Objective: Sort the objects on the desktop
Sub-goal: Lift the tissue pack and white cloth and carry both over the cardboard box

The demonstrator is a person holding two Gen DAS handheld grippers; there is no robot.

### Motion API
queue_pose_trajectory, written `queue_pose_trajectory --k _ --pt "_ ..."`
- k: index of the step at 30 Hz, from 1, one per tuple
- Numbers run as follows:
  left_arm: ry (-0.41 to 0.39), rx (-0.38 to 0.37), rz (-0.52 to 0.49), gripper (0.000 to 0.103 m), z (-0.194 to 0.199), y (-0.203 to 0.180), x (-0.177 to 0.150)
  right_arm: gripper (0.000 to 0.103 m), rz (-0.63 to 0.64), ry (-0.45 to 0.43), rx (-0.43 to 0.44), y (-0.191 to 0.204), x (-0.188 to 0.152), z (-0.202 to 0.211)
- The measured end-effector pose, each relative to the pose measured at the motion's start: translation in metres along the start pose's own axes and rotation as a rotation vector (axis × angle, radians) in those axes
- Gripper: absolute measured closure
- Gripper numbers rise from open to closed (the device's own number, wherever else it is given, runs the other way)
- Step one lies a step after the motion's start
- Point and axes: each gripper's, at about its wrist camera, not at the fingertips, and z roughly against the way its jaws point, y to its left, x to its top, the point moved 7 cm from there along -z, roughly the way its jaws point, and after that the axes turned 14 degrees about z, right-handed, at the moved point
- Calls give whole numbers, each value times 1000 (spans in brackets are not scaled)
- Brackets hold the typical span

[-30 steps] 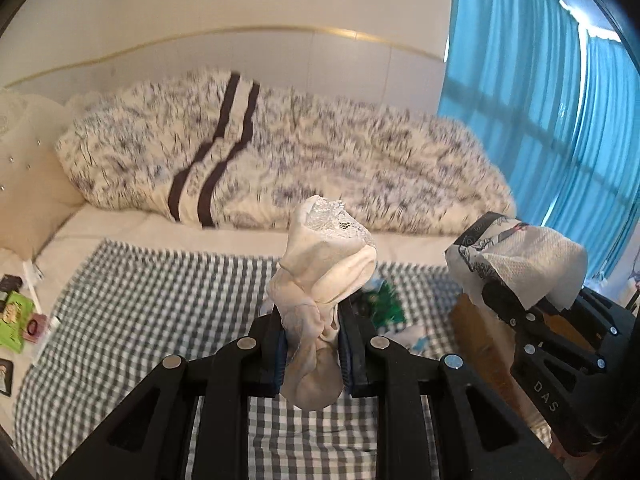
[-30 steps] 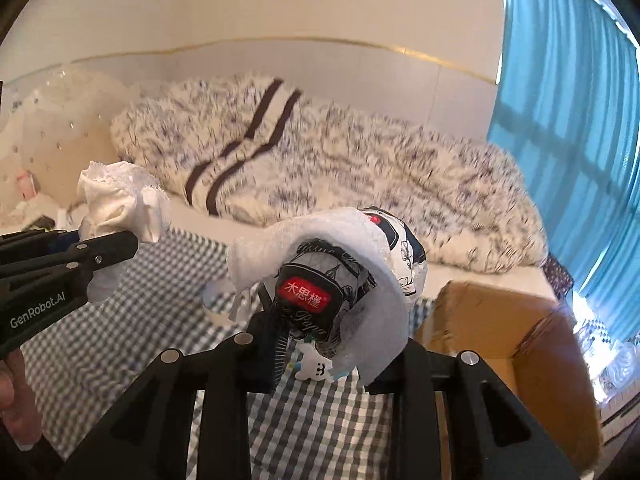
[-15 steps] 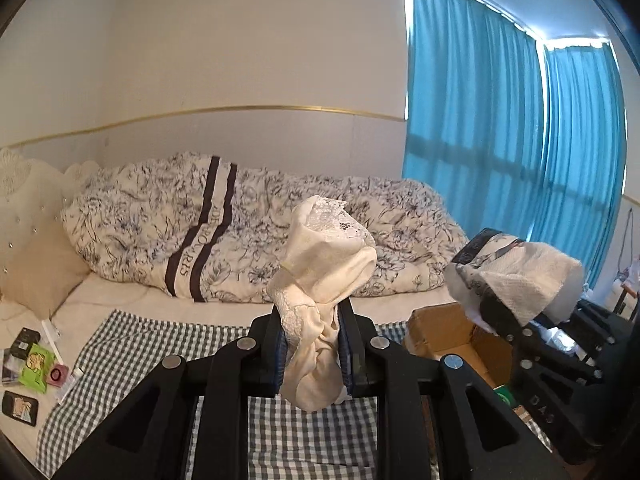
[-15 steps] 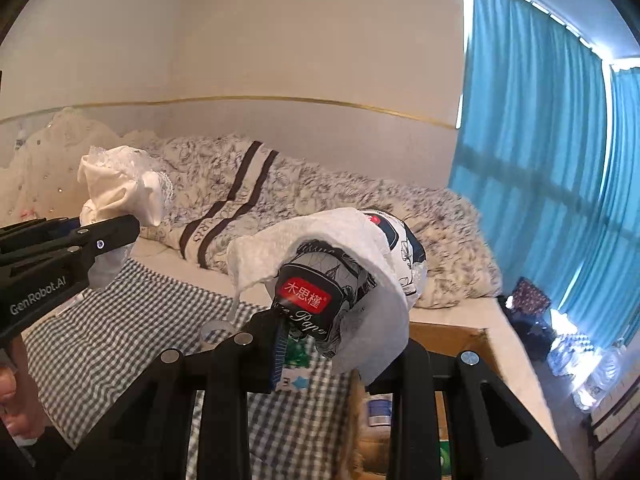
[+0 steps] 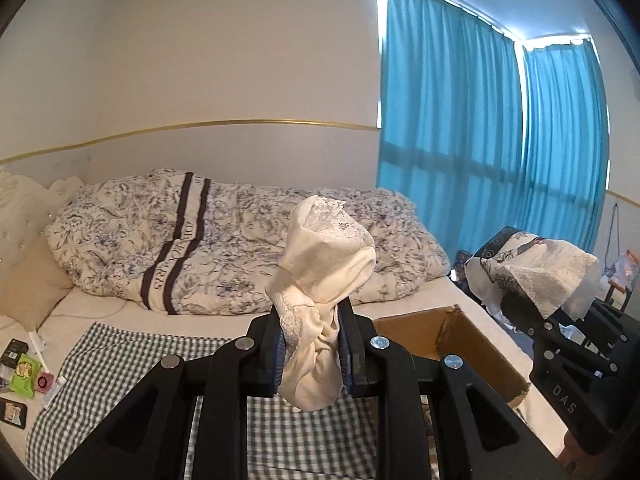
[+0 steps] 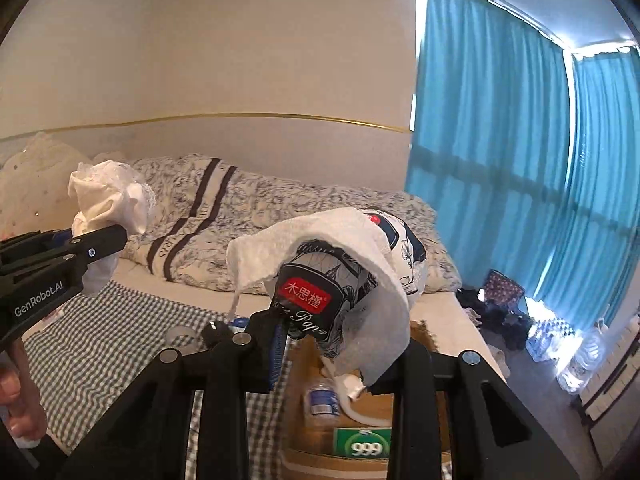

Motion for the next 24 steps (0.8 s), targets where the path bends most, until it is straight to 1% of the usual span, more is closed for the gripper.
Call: queue_pose_trajectory --k 8,16,18,24 --pt "23 -36 -10 81 -14 -31 -11 74 -29 34 -45 -38 -19 2" --pt "62 -60 -32 81 -33 -59 -26 73 -55 95 -47 -68 -48 -13" --pt "73 -63 -35 81 -39 -63 -31 73 -59 115 -43 -72 -56 -21" --pt "114 -69 -44 81 -65 -76 -45 71 -69 170 -16 -68 -76 -35"
